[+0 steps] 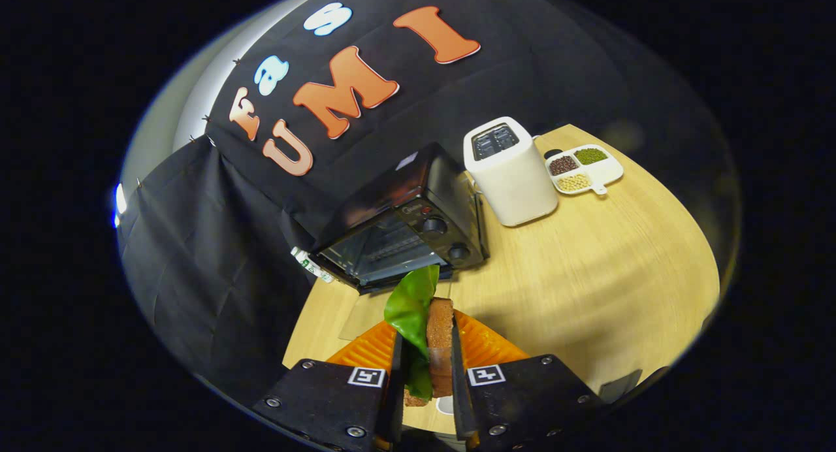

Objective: Open the toaster oven, put the food inside, and close the toaster oven door.

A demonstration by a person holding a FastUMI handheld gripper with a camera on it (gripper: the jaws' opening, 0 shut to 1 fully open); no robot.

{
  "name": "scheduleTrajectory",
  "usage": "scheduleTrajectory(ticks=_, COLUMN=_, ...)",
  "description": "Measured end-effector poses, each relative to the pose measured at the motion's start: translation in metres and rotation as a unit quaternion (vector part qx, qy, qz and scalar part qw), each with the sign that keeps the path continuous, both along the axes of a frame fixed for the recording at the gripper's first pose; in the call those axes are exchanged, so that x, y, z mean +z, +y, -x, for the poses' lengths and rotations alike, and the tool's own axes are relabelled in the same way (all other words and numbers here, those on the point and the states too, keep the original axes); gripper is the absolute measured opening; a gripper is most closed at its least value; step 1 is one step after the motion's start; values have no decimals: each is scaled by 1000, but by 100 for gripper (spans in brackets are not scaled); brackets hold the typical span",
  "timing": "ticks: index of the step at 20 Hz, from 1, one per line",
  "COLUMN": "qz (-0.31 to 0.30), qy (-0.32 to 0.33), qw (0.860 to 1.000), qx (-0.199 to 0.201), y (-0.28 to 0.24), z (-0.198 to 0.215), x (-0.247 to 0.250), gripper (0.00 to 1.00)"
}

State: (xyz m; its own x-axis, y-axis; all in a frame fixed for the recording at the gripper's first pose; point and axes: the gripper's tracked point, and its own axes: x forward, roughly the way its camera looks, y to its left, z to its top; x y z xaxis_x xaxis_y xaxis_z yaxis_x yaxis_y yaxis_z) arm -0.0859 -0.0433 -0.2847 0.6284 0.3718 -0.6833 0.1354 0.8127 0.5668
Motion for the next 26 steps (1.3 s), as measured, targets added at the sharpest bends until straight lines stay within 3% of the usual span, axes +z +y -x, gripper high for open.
scheduleTrajectory(ticks=10, qz=-44, qy=-45, qw=996, qx=-55, y=83, z=-65, x=-22, gripper=32)
scheduleTrajectory(ticks=17, qz=-87, qy=-53, qw=986, qx=-131, y=116, z=-104, x=-52, gripper=31)
scheduleTrajectory(ticks=26, qz=-156, qy=-84, qw=958, qx=-225, y=136, z=-152, x=-76, gripper=29)
